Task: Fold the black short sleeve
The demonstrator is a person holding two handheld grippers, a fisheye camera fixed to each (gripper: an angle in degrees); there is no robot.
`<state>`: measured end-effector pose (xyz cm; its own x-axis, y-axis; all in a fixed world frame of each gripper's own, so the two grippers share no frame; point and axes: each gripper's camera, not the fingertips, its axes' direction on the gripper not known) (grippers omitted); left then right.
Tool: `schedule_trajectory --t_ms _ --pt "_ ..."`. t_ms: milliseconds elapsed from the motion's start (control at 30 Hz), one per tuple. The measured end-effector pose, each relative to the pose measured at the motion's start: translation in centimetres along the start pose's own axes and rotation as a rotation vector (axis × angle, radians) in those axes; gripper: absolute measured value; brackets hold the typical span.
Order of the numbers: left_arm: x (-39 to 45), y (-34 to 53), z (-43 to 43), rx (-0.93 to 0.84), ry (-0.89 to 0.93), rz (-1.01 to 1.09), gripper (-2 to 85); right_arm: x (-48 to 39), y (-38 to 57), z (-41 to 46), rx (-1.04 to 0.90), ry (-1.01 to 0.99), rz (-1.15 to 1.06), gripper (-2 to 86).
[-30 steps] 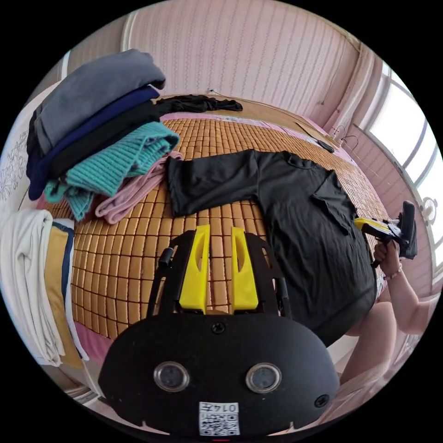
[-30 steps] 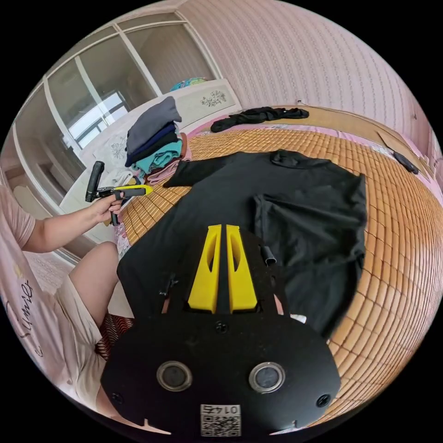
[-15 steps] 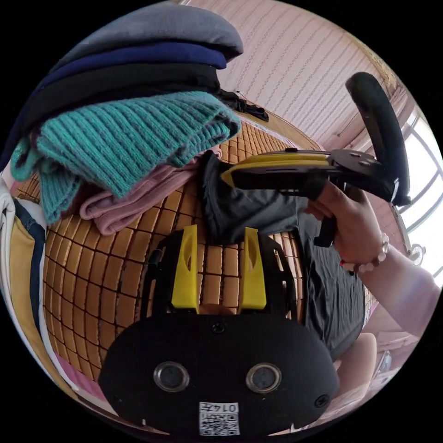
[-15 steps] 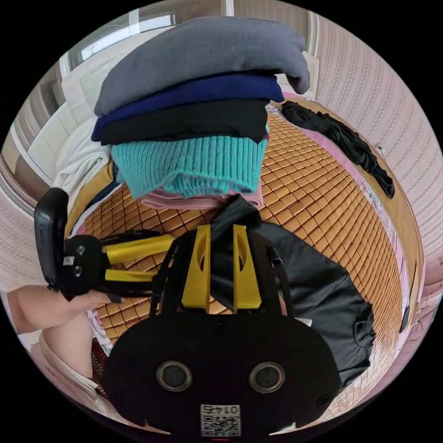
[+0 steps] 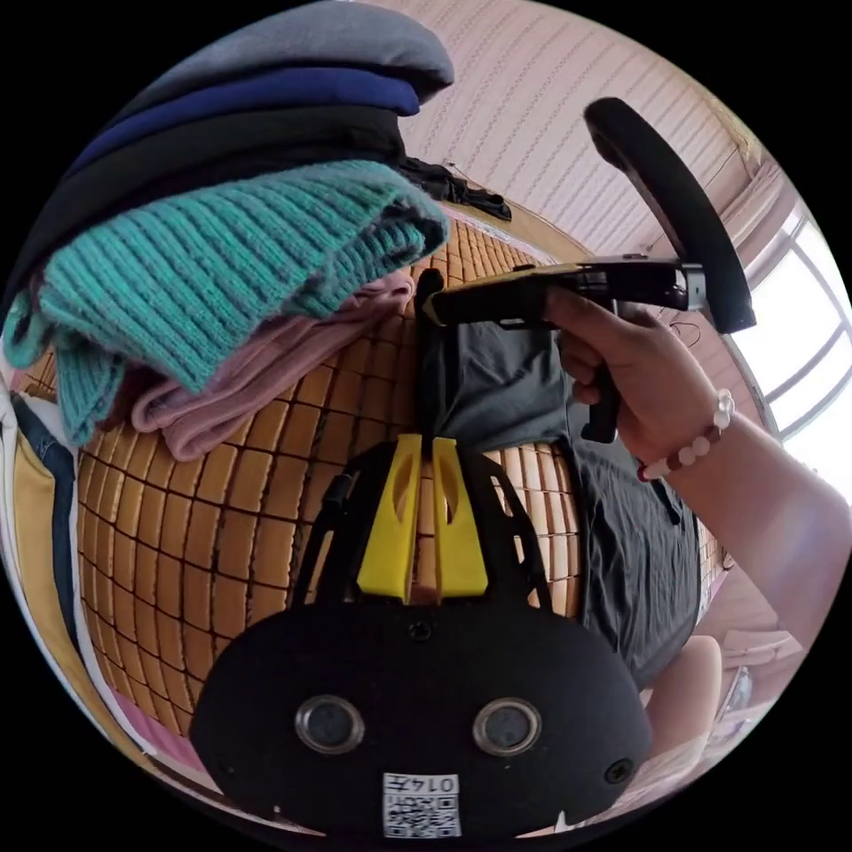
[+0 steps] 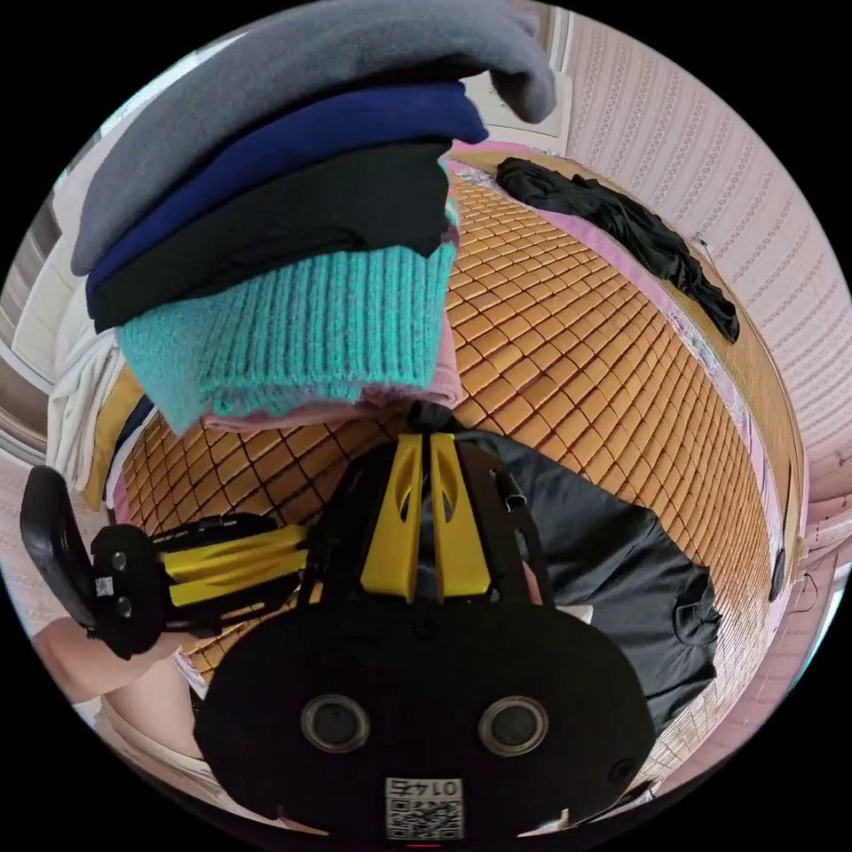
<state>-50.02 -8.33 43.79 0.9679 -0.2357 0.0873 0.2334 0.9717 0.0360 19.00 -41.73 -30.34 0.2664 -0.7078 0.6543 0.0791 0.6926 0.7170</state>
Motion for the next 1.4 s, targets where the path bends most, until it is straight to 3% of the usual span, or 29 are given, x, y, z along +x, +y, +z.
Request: schedule_trajectory --t_ms 300,467,567,667,933,1233,1400 --pt "6.6 -1.8 -2.8 0.176 0.2 0.244 -0.6 8.2 8.6 -12.6 0.26 -0.051 0.138 -0.5" --pt "10.9 -1.9 -3.4 0.195 0.433 0.418 0.3 12.4 17.1 -17.0 0.32 -0.048 0.277 -0.4" --pt "11.9 -1.2 -1.4 0.11 0.422 0.43 2.7 14.4 23.5 -16.6 0.303 0.019 0.391 0.0" --pt "11.7 -1.2 1.1 -0.017 0.396 0.394 4.8 16.5 27.0 -13.2 0.149 -0.019 0.473 0.7" --pt "10.8 -4.0 1.5 -0.066 0.274 0.375 5.2 19.1 32.2 -13.9 0.068 -0.042 0.545 0.7" --pt "18.9 -7.9 6.1 -0.214 0.337 0.492 7.5 19.2 30.9 -15.4 0.118 0.033 0.444 0.1" --pt "22.4 -8.5 6.9 -0.368 0.553 0.623 7.3 21.2 30.8 -14.6 0.036 0.004 0.462 0.0"
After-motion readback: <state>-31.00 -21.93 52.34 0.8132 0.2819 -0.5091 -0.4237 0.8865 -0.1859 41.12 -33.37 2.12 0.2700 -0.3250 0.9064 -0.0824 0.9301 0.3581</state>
